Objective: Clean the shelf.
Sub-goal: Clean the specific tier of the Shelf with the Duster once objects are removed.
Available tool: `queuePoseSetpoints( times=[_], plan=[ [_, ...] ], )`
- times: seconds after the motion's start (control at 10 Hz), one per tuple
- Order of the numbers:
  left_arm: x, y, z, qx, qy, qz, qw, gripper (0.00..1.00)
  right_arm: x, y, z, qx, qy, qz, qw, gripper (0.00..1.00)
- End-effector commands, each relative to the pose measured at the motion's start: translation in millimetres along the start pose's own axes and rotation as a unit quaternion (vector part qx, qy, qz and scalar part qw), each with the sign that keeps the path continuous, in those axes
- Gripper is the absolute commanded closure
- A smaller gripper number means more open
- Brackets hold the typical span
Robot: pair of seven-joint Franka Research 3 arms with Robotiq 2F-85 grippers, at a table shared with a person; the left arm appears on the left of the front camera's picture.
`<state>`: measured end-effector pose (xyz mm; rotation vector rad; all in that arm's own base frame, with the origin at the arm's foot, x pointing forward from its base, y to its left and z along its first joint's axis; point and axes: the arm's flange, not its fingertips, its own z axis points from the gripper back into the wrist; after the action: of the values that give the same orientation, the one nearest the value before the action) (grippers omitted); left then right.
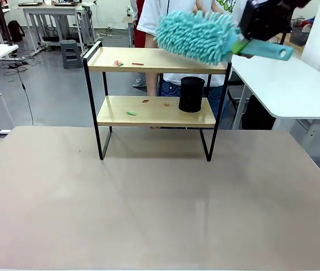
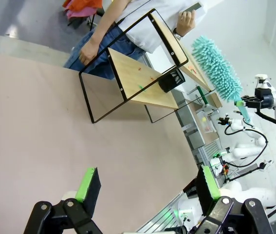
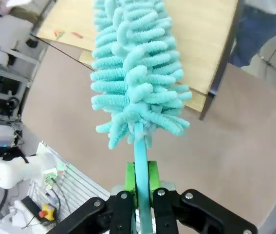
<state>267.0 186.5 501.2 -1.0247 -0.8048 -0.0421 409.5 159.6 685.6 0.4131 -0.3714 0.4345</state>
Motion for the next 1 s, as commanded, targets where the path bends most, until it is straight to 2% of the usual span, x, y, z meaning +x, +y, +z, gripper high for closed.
queuePoseSetpoints(
  times=[0.0, 0.5, 0.7, 0.9],
  plan=[
    [1, -2, -1, -0.009, -0.010, -0.011, 1.000, 0.00, 14, 21, -8, -0.004, 0.019, 0.001, 1.000, 0.88],
    [1, -2, -1, -0.009, -0.010, -0.011, 1.000, 0.00, 24, 49, -33, 0.057, 0.073, 0.067, 0.993, 0.88],
    [1, -2, -1, -0.009, -0.010, -0.011, 1.000, 0.00, 20, 52, -28, 0.095, 0.121, 0.143, 0.978, 0.88],
    [1, -2, -1, -0.009, -0.010, -0.011, 1.000, 0.00, 2, 41, -10, 0.110, 0.168, 0.247, 0.948, 0.88]
  ],
)
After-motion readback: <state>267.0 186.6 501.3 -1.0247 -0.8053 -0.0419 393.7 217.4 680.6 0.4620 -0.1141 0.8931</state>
